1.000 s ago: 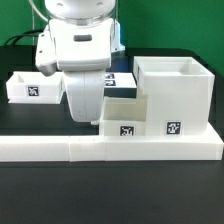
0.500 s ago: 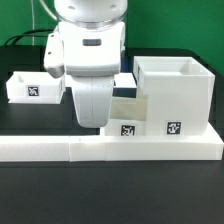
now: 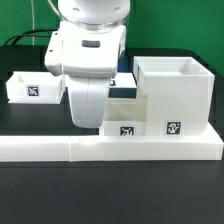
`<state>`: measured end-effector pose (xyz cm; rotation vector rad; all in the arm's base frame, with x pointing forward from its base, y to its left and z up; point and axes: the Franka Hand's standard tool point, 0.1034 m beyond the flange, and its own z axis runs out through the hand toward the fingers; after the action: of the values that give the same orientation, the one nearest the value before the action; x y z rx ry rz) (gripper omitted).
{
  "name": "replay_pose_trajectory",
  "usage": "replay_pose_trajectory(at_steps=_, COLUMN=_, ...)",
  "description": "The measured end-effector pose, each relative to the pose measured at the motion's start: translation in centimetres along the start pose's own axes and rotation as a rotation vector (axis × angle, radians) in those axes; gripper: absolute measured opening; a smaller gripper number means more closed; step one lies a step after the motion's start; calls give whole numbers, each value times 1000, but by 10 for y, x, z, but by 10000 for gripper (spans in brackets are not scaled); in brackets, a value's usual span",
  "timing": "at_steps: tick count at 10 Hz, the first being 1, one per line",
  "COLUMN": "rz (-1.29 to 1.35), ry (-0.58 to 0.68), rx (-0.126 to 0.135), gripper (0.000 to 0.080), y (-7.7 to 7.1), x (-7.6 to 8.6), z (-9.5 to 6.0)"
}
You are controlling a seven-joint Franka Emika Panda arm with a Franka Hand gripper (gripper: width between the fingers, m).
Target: Assemble drawer
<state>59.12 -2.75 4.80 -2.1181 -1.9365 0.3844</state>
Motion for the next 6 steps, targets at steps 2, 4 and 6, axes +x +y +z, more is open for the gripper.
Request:
replay_pose_trajectory(at_steps=2, rz=0, ry=0, rx=0, gripper=649, y=0, x=0, z=0)
replay_pose_trajectory(at_steps=4, rz=-3, ry=0, rx=3, gripper=649, y=0, x=0, z=0)
replay_pose_trajectory(at_steps=6, rz=-16, ry=4, rx=48, gripper=649, y=9, x=10, z=-7)
